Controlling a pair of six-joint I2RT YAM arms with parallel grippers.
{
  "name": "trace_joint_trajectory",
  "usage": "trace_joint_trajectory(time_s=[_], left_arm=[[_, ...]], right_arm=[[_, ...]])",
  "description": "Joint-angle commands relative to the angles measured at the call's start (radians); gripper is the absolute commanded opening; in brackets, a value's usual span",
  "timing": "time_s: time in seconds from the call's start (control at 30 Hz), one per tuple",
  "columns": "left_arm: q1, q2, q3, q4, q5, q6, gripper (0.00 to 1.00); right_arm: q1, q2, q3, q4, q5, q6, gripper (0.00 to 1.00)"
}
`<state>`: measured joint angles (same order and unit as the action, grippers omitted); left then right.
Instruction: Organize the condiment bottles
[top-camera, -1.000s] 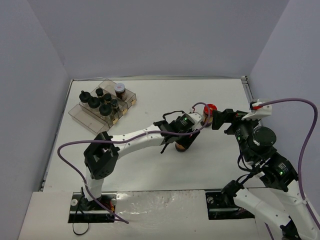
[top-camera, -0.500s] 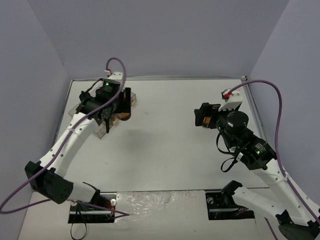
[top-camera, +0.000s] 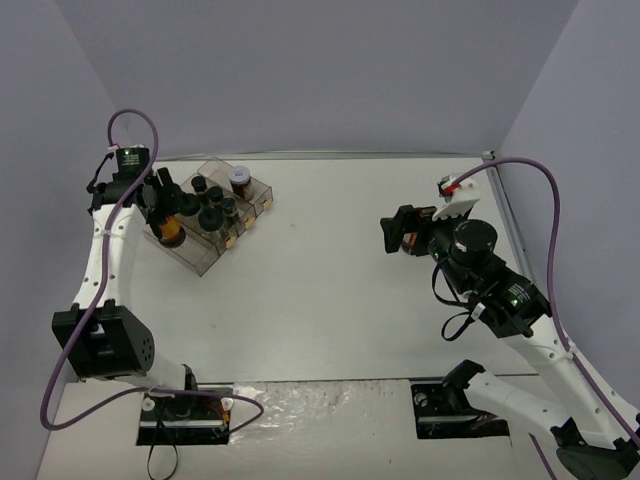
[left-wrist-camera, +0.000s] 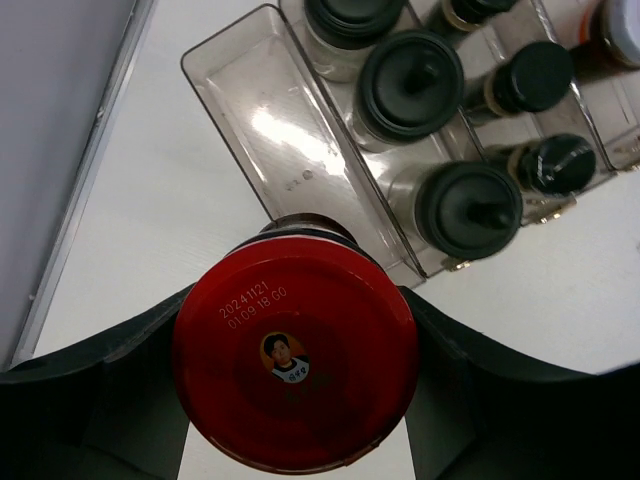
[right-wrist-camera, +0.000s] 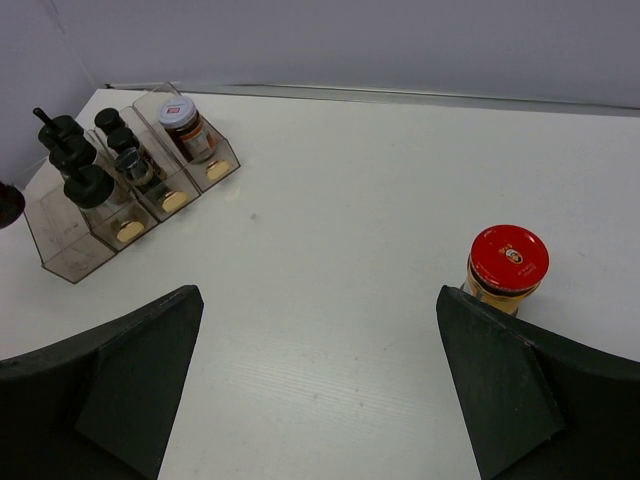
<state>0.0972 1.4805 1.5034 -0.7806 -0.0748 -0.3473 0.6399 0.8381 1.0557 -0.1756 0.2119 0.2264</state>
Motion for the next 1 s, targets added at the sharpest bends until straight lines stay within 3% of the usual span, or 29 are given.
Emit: trace_joint_trajectory(time_s=[0.0, 0.43, 0.97], left_arm=[[0.069, 0.031, 0.158, 0.122, 0.019, -0.034, 0.0], [0.123, 0.256, 0.231, 0.226, 0.003, -0.045, 0.0], [0.13, 0.372, 0.142, 0.332, -0.017, -0.047, 0.0]], right_arm=[[-0.008, -0.017, -0.001, 0.088, -0.013, -0.015, 1.0], [-0.008, -0.028, -0.032, 0.085, 0.021, -0.021, 1.0], [-0.009, 0.022, -0.072, 0.085, 0.089, -0.011, 1.0]])
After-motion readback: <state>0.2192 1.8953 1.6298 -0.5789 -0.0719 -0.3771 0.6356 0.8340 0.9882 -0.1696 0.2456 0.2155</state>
